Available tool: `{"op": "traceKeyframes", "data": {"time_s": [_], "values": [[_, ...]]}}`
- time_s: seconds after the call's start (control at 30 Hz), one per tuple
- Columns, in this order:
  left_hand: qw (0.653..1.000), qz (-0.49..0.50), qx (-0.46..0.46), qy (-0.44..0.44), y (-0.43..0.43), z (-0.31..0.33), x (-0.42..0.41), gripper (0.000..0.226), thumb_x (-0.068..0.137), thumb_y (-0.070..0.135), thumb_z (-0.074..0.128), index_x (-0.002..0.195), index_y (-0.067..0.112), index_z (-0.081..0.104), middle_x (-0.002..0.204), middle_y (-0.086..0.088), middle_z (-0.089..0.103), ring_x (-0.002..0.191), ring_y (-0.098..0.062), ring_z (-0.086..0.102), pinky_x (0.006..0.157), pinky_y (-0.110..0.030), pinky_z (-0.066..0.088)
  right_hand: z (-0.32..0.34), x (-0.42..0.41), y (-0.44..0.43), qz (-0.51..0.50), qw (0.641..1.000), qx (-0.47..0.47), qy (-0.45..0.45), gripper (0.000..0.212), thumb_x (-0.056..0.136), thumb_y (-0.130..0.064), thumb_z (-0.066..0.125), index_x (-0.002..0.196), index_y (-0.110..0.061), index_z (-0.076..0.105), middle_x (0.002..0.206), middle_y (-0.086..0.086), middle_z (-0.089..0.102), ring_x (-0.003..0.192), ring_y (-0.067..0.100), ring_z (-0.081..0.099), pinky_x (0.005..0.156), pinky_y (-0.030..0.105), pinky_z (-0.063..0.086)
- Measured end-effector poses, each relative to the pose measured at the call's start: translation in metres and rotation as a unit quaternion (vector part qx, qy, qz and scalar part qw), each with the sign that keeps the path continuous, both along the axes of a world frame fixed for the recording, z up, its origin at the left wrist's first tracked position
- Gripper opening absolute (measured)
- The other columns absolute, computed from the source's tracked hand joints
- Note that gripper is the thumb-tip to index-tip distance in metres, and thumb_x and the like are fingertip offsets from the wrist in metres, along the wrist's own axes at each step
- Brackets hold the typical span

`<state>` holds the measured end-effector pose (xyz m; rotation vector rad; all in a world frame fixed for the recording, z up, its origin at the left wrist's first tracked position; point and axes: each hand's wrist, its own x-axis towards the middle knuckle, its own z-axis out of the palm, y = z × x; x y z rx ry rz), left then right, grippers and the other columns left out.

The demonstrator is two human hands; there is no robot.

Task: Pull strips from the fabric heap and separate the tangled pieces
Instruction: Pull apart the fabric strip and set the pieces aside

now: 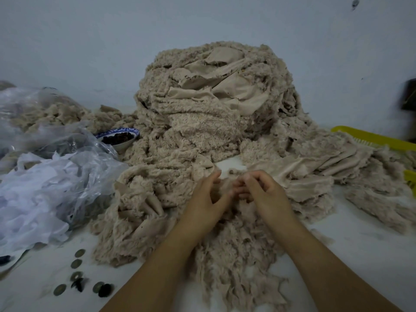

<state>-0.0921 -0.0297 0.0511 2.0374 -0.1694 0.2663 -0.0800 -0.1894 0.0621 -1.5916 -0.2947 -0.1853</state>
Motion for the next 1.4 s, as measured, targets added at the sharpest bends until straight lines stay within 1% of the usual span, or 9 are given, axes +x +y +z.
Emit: {"op": "traceKeyframes", "data": {"time_s": [0.17, 0.33, 0.47, 0.57, 0.73, 1.03, 1.2, 1.33, 1.4], "values": [[0.992, 0.039, 0.12, -0.002, 0.002, -0.005, 0.005, 0.033, 0.099, 0.025, 0.06, 0.132, 0.027, 0.06, 0.115, 0.014, 0.051, 0.1, -0.001, 0.051, 0.078, 0.003, 0.033, -0.002, 0.001, -0.002, -0.035, 0.998, -0.017, 0.039, 0.023, 0.101, -0.02, 0.05, 0.085, -0.016, 0.066, 0.083, -0.008, 0.074, 0.078, 0.01, 0.07, 0.066, 0.019, 0.053], [0.992, 0.084, 0.033, -0.092, 0.001, 0.004, -0.001, 0.011, 0.1, 0.017, 0.057, 0.101, 0.026, 0.065, 0.1, 0.017, 0.054, 0.094, 0.009, 0.052, 0.076, -0.001, 0.036, -0.002, -0.003, 0.0, -0.047, 0.984, -0.157, 0.07, 0.048, 0.096, -0.061, 0.043, 0.067, -0.033, 0.069, 0.074, -0.022, 0.068, 0.073, -0.001, 0.062, 0.065, 0.022, 0.04], [0.983, 0.035, 0.03, -0.18, -0.007, 0.011, -0.011, 0.013, 0.099, 0.011, 0.059, 0.107, 0.015, 0.069, 0.101, 0.008, 0.059, 0.097, 0.0, 0.055, 0.083, -0.009, 0.042, -0.003, -0.009, 0.007, 0.046, 0.987, -0.123, 0.092, 0.044, 0.08, -0.084, 0.035, 0.086, -0.056, 0.069, 0.092, -0.032, 0.069, 0.091, -0.014, 0.061, 0.076, 0.014, 0.041], [0.983, -0.012, 0.044, -0.18, -0.015, 0.011, -0.014, 0.019, 0.099, 0.015, 0.06, 0.117, 0.02, 0.064, 0.107, 0.01, 0.058, 0.1, 0.0, 0.056, 0.084, -0.013, 0.043, -0.006, -0.002, 0.007, 0.047, 0.993, -0.012, 0.107, 0.03, 0.093, -0.062, 0.051, 0.088, -0.042, 0.073, 0.078, -0.017, 0.073, 0.073, -0.003, 0.068, 0.072, 0.025, 0.049], [0.993, 0.011, 0.096, -0.069, -0.01, 0.002, -0.007, 0.055, 0.092, 0.04, 0.067, 0.141, 0.037, 0.042, 0.122, 0.022, 0.038, 0.107, 0.011, 0.045, 0.078, -0.003, 0.038, -0.004, 0.003, 0.002, 0.031, 0.99, 0.093, 0.105, 0.02, 0.088, -0.045, 0.062, 0.091, -0.03, 0.075, 0.101, 0.007, 0.076, 0.098, 0.024, 0.073, 0.093, 0.048, 0.056], [0.976, 0.153, 0.157, 0.005, 0.016, -0.007, 0.009, 0.019, 0.097, 0.013, 0.057, 0.111, 0.009, 0.068, 0.106, -0.001, 0.054, 0.102, -0.023, 0.054, 0.085, -0.032, 0.044, 0.004, 0.01, -0.014, -0.074, 0.975, 0.195, 0.078, 0.023, 0.103, -0.029, 0.052, 0.084, -0.019, 0.059, 0.068, -0.011, 0.068, 0.067, 0.005, 0.066, 0.069, 0.029, 0.053], [0.966, 0.222, 0.133, 0.019, 0.027, -0.007, 0.008, 0.026, 0.1, 0.02, 0.052, 0.121, 0.011, 0.066, 0.129, -0.009, 0.054, 0.124, -0.028, 0.043, 0.105, -0.037, 0.037, 0.011, 0.009, -0.017, -0.073, 0.956, 0.274, 0.07, 0.013, 0.104, -0.028, 0.049, 0.099, -0.023, 0.06, 0.08, -0.01, 0.075, 0.078, 0.01, 0.072, 0.069, 0.026, 0.058], [0.965, 0.219, 0.127, 0.069, 0.025, -0.002, 0.006, 0.047, 0.104, 0.033, 0.044, 0.15, 0.022, 0.041, 0.166, 0.001, 0.018, 0.15, -0.022, 0.008, 0.121, -0.041, 0.014, 0.014, 0.009, -0.018, -0.047, 0.934, 0.343, 0.091, 0.012, 0.105, -0.025, 0.046, 0.104, -0.022, 0.058, 0.092, 0.001, 0.073, 0.081, 0.012, 0.074, 0.07, 0.025, 0.059], [0.963, 0.232, 0.138, -0.017, 0.018, 0.003, 0.002, 0.042, 0.103, 0.032, 0.046, 0.143, 0.02, 0.052, 0.159, 0.0, 0.031, 0.144, -0.019, 0.023, 0.117, -0.038, 0.023, 0.014, 0.009, -0.016, -0.023, 0.926, 0.359, 0.111, 0.01, 0.105, -0.021, 0.046, 0.106, -0.019, 0.056, 0.105, 0.009, 0.066, 0.085, 0.014, 0.074, 0.074, 0.028, 0.06]]}}
